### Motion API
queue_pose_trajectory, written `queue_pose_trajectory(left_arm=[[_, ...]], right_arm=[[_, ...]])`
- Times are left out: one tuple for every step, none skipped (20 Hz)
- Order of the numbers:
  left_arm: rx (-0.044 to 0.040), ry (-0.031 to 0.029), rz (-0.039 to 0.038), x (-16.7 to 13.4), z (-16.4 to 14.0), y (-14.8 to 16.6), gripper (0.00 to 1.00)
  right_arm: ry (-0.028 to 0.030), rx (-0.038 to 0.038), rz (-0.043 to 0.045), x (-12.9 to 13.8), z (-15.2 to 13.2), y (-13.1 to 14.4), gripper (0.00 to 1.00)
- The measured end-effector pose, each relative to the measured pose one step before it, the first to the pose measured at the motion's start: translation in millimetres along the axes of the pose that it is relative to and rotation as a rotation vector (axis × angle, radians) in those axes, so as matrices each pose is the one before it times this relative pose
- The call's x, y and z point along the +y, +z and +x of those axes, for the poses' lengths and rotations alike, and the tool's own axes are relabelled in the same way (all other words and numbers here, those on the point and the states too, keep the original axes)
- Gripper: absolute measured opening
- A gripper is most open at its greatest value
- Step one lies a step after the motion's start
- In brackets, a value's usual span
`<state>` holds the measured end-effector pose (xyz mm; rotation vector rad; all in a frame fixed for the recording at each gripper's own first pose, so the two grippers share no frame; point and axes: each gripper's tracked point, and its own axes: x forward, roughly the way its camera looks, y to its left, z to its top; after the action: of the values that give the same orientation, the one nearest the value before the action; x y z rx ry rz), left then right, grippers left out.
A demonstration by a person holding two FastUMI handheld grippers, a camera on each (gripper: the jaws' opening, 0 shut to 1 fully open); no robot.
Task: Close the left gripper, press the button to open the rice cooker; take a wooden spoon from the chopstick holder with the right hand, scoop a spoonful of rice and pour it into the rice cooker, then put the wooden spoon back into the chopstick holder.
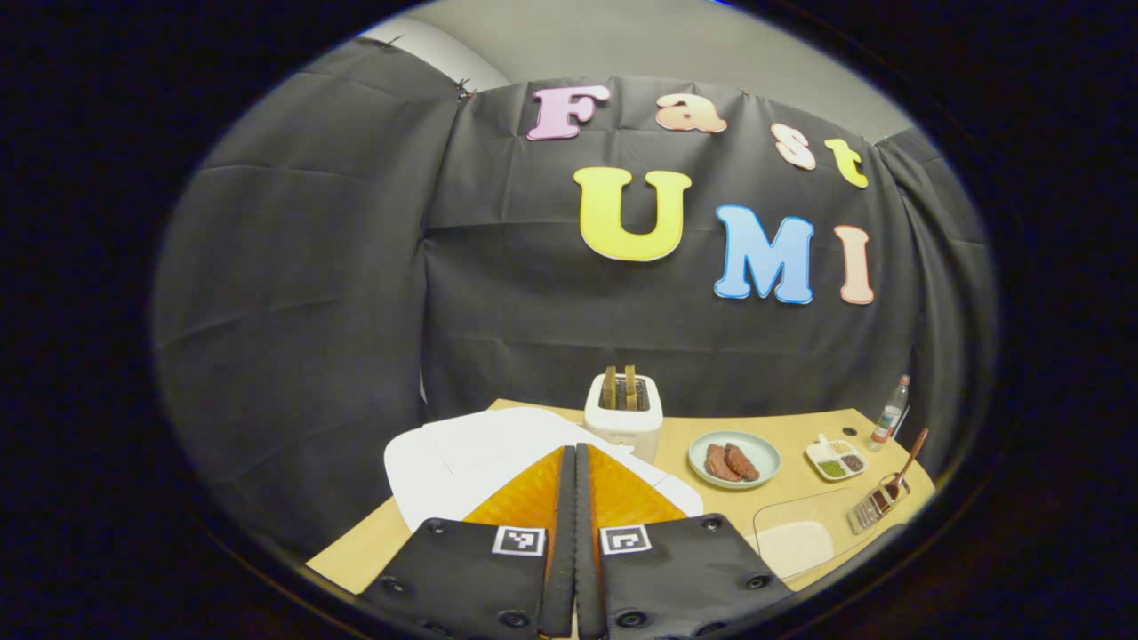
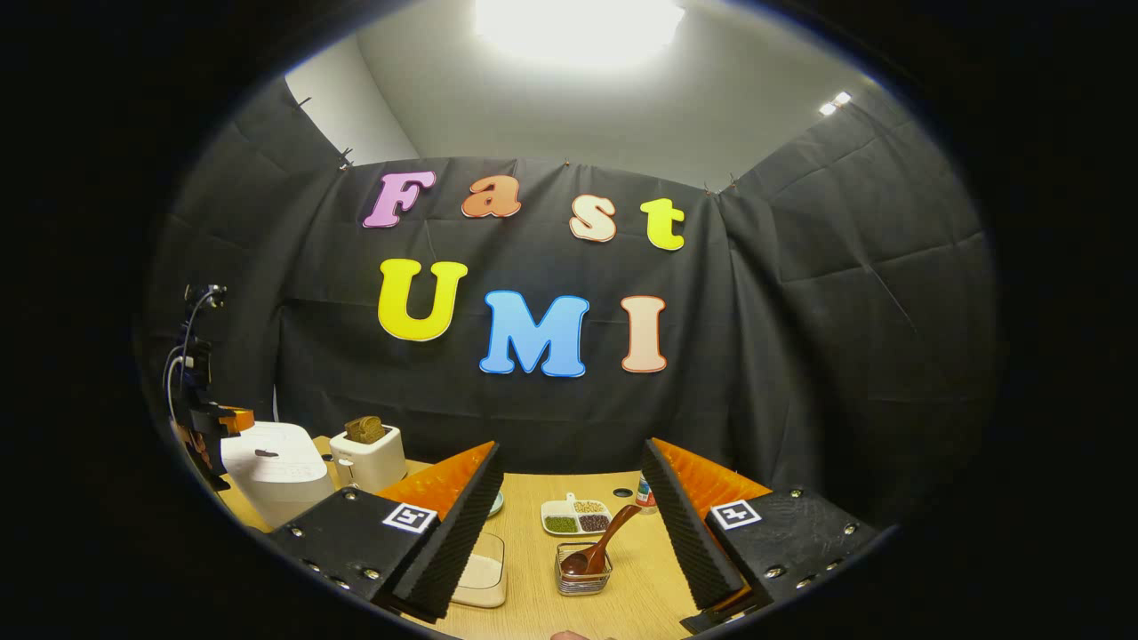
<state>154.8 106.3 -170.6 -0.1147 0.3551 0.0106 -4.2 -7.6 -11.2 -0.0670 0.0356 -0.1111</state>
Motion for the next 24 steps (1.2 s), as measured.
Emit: queue_pose_trajectory(left_arm=[[0.02051, -0.00441, -0.00511, 0.32, 5.66, -8.72, 0.09], [0.02201, -0.00751, -0.00377, -1.24, 3.17, -6.98, 0.09], [0.01722, 0.00063, -0.00362, 2.22, 6.48, -7.09, 0.09], [0.01697, 0.00492, -0.00378, 2.15, 5.76, -6.33, 0.09], [0.01196, 0.00639, -0.00386, 1.81, 3.82, -4.77, 0.09], [0.00771, 0.00443, -0.00302, 2.39, 2.99, -2.59, 0.09], [0.00874, 0.00416, -0.00189, 1.87, 2.45, -4.55, 0.09], [0.00979, 0.00328, -0.00264, 1.8, 2.17, -4.04, 0.09], [0.01123, 0.00038, -0.00449, 0.62, 2.71, -3.78, 0.09], [0.00725, -0.00229, -0.00317, 0.02, 1.33, -2.43, 0.09], [0.01062, 0.00051, -0.00059, 0.37, 0.25, -4.4, 0.09], [-0.01098, -0.00159, 0.00236, 0.01, 0.12, 1.49, 0.09], [0.0027, 0.0, 0.0038, 0.18, 2.07, 0.65, 0.07], [0.00514, 0.001, 0.00419, -0.39, -1.9, 0.5, 0.08], [-0.0015, 0.00344, 0.00186, 0.24, 0.95, -0.93, 0.09], [0.00472, 0.00597, -0.00197, 0.22, 0.64, -2.55, 0.12], [-0.00064, 0.00603, -0.0062, -0.38, -1.48, -1.06, 0.07], [0.00329, 0.00431, -0.00353, -0.82, -1.04, -1.33, 0.09], [-0.00238, 0.00352, -0.00323, -0.21, -1.88, -0.75, 0.12], [0.02518, 0.00248, -0.00988, -0.57, -0.41, -5.13, 0.09], [-0.03099, -0.00315, -0.00427, -0.16, -3.52, 3.34, 0.1], [0.0206, -0.00079, -0.00724, 0.09, 2.15, -4.84, 0.1], [-0.00799, 0.00036, 0.00172, 0.26, -0.31, 2.69, 0.1], [0.00678, 0.0036, 0.00745, -0.12, 1.32, -0.46, 0.1]], right_arm=[[-0.00463, 0.00129, -0.0036, -0.66, -0.04, -0.13, 0.96], [-0.0075, 0.0017, -0.00681, -2.36, -1.19, -2.36, 0.96], [-0.0049, 0.00057, -0.00469, -0.95, -1.23, 0.08, 0.96], [-0.00366, 0.00166, -0.0032, -0.46, -0.78, -0.01, 0.96], [-0.00403, -0.00037, -0.00373, -1.13, -1.08, 0.75, 0.96], [-0.00433, -0.00133, -0.005, -1.2, -1.03, 0.14, 0.96], [-0.00251, 0.00017, -0.00501, -0.97, -0.37, -0.54, 0.96], [-0.00374, -0.00039, -0.00303, -0.99, -0.88, -0.56, 0.96], [-0.00251, -0.00194, 0.00042, -0.72, -1.14, 1.19, 0.96], [-0.00155, 0.00018, 0.00129, -0.59, 0.26, -0.43, 0.96], [-0.00111, 0.00247, 0.00043, -0.72, 0.2, -0.83, 0.96], [-0.00002, 0.00248, 0.00039, -0.77, -1.64, -1.27, 0.96], [0.00103, 0.00196, 0.0008, 0.19, -0.16, -0.26, 0.96], [0.00231, 0.00274, 0.00088, -0.07, 0.13, -1.89, 0.96], [0.00273, 0.00094, 0.00082, 0.77, 0.36, -0.4, 0.96], [0.00299, 0.00158, 0.00041, 1.08, 0.8, -0.87, 0.96], [0.00348, 0.0008, 0.00123, 0.62, -0.05, -0.21, 0.96], [0.00426, -0.00033, 0.00195, 1.15, 0.16, -0.61, 0.96], [0.00277, -0.00111, 0.002, 0.55, 0.17, 0.73, 0.96], [0.00354, -0.00212, 0.00205, 0.48, -0.21, 0.17, 0.96], [0.00242, -0.00268, 0.00064, -0.36, 0.72, -0.14, 0.96], [0.00034, -0.00074, -0.00106, -1.29, 0.47, 0.12, 0.96], [0.0004, -0.001, 0.00151, -1.07, 0.28, 0.37, 0.96], [0.00206, 0.00037, 0.00459, -0.19, 1.25, -0.03, 0.96]])
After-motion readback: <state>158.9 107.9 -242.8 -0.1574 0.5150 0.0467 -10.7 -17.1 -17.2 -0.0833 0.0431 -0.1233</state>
